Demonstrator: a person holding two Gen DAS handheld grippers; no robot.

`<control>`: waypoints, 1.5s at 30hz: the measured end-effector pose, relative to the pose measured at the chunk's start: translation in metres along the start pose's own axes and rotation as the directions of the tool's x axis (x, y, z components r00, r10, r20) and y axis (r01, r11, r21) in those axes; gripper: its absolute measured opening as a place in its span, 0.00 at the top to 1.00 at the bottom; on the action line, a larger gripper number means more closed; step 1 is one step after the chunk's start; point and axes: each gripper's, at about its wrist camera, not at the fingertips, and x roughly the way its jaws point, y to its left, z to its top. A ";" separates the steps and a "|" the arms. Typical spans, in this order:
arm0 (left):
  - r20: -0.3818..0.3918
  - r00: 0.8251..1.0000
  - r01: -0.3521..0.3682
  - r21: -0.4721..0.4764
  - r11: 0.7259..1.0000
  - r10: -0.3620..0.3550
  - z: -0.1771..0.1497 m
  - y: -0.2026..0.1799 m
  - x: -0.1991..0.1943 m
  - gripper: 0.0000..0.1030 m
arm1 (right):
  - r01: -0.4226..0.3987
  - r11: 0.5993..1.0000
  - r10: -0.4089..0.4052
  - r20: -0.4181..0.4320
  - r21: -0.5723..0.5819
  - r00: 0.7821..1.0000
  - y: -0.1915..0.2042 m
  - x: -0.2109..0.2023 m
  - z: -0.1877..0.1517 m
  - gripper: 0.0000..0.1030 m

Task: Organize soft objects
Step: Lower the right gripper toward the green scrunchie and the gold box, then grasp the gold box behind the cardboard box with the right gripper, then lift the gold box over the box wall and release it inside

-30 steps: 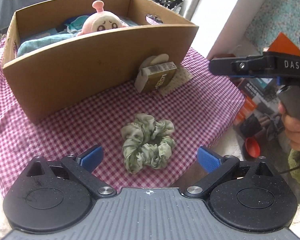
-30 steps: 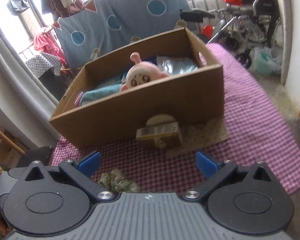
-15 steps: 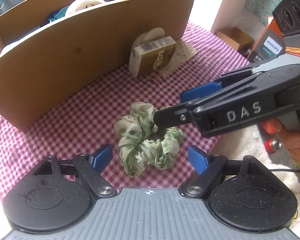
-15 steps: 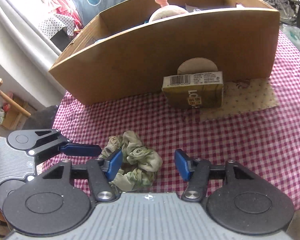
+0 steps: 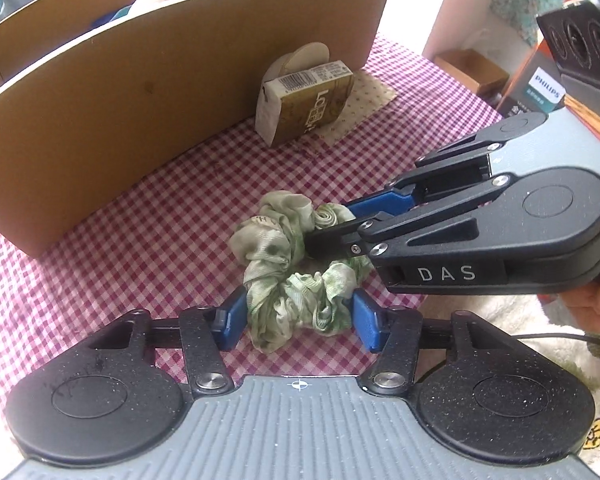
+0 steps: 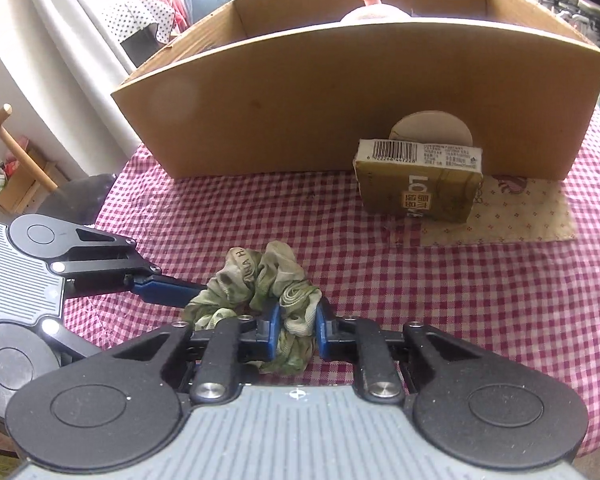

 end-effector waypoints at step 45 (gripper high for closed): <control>0.036 0.997 -0.074 0.046 0.996 0.073 0.090 -0.001 0.031 0.60 | -0.202 0.966 0.146 0.308 0.159 0.940 -0.107 -0.030 0.017 0.59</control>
